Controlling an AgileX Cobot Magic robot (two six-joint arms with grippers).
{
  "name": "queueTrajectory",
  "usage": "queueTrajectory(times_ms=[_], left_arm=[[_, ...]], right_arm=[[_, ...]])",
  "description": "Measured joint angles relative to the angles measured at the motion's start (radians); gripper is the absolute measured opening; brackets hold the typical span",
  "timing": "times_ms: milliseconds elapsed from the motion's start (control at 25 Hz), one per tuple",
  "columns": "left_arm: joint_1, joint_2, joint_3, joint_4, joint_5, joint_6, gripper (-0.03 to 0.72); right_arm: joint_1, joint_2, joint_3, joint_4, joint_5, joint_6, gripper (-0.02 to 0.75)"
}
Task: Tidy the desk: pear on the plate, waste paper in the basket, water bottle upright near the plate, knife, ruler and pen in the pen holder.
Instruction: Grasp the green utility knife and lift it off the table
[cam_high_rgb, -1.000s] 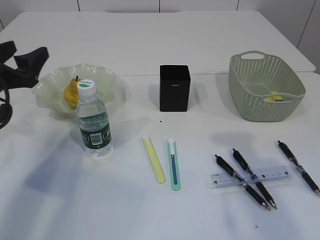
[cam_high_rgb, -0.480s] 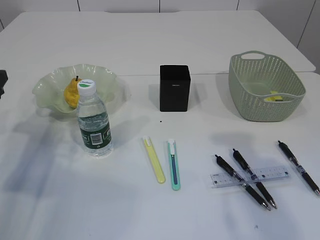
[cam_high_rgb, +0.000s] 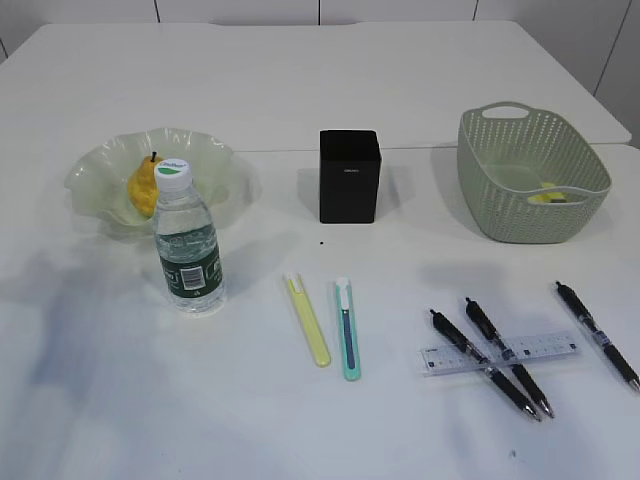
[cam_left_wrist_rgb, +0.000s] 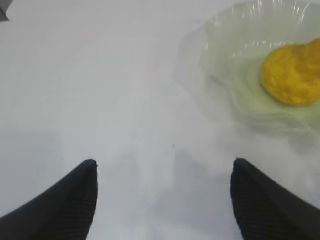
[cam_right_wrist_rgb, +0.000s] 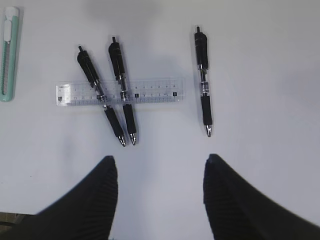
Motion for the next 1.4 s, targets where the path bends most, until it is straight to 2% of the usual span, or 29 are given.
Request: queueTrajectory(times_ms=[120,320,440,600,760,1040,1400], left_arm=[[-0.024,-0.055,0.002,-0.004,0.161,0.000,0.590],[-0.129,-0.133,0.002,-0.006,0.433,0.000,0.590],[-0.177,-0.144,-0.043,-0.018,0.650,0.000,0.590],[-0.188,-0.144,-0.139,-0.051,0.919,0.007,0.590],[-0.188,-0.144,-0.225,-0.093,1.095,0.078,0.590],[-0.188,-0.144,-0.323,-0.192,1.307,0.097,0.590],[-0.188,-0.187,-0.334,-0.206,1.331,0.097,0.590]], right_arm=[[0.000,0.000,0.000,0.000,0.000,0.000,0.410],[0.000,0.000,0.000,-0.001,0.000,0.000,0.410],[0.000,0.000,0.000,-0.001,0.000,0.000,0.410],[0.000,0.000,0.000,-0.002,-0.002,0.000,0.410],[0.000,0.000,0.000,-0.002,-0.002,0.000,0.410],[0.000,0.000,0.000,-0.002,-0.002,0.000,0.410],[0.000,0.000,0.000,0.009,0.000,-0.018,0.410]])
